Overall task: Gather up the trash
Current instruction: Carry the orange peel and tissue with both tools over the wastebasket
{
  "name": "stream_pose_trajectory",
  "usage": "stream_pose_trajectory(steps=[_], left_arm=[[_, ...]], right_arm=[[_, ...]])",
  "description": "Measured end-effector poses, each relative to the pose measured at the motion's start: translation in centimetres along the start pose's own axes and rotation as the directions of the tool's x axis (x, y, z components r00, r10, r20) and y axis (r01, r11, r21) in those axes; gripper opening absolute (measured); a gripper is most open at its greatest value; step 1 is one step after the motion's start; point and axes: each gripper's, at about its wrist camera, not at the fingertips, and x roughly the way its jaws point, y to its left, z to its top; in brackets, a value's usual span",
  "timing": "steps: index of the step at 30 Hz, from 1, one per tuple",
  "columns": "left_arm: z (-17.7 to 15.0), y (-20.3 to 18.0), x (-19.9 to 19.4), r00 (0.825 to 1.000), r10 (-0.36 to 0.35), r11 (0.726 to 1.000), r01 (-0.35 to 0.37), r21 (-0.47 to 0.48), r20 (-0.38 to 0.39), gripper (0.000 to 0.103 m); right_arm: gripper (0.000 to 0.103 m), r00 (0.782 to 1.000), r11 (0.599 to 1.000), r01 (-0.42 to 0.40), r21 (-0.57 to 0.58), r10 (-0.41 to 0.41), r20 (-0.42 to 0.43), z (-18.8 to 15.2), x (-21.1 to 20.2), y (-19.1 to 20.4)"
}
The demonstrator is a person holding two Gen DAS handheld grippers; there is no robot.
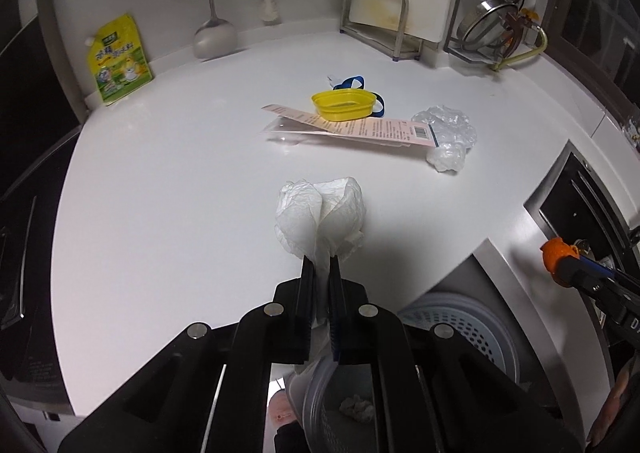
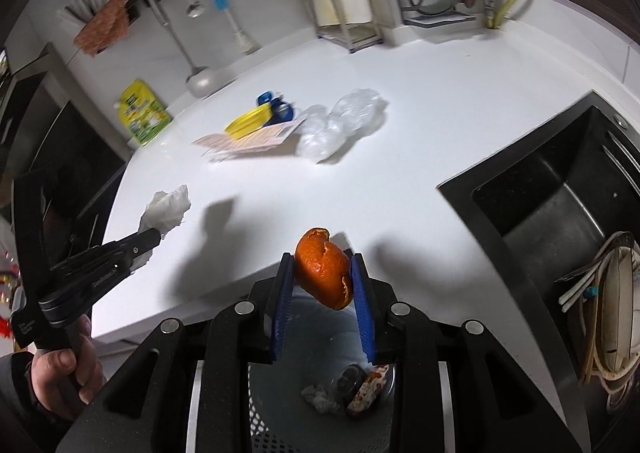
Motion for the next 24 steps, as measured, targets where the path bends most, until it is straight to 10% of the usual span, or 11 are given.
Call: stream_pose_trajectory(steps=[24], left_arm=[[-7.3,-5.2,-6.8,1.0,-0.01,1.0,0.01,0.004,0.027,0.007]], right_arm=[[0.028,0.996,0.983,-0.073,-0.168,0.062,-0.072,-6.7,-4.6,1.9]])
